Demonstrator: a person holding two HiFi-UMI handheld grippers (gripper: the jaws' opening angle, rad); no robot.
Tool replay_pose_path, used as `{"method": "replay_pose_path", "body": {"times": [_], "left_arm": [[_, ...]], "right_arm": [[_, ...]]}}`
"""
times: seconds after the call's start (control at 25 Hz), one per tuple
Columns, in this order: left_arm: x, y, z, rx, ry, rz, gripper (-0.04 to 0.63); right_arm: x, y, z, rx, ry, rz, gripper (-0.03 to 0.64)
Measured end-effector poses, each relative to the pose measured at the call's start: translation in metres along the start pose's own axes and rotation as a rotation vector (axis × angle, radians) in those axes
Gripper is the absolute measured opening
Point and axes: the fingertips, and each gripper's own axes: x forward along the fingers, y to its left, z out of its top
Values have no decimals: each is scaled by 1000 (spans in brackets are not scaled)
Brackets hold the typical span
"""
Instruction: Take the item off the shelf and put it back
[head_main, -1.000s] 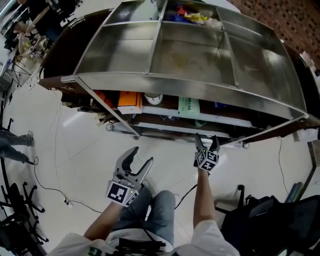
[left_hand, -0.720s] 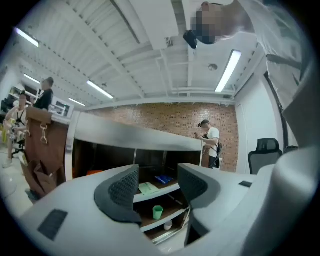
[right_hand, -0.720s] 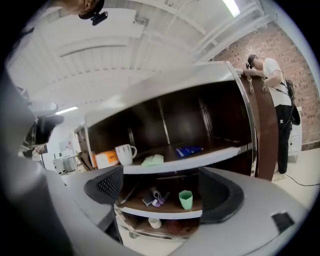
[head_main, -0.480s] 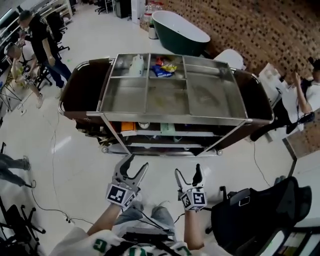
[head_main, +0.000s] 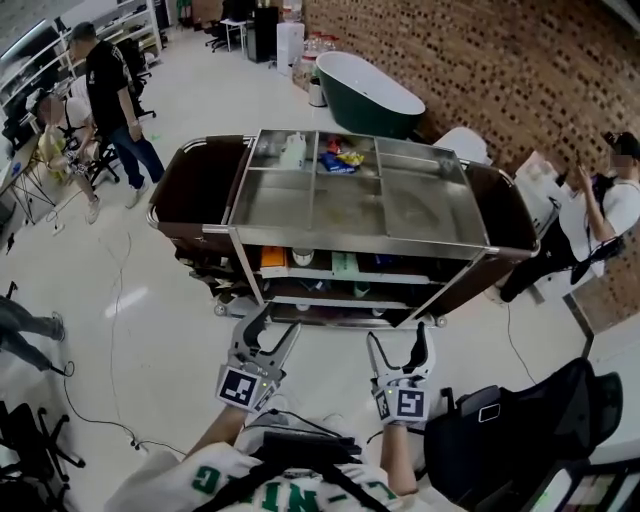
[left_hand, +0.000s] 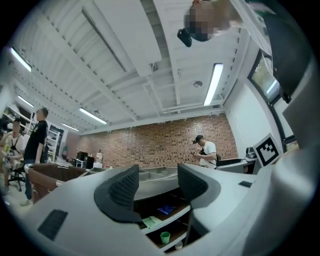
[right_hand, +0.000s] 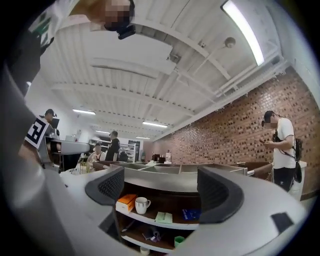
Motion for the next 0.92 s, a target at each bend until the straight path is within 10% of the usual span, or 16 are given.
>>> {"method": "replay_pose_path", "body": {"times": [0.92], "left_arm": [[-14,-7,1,-9,5,-4,236]], "right_arm": [[-7,59,4,-29,-9,187,477]]}}
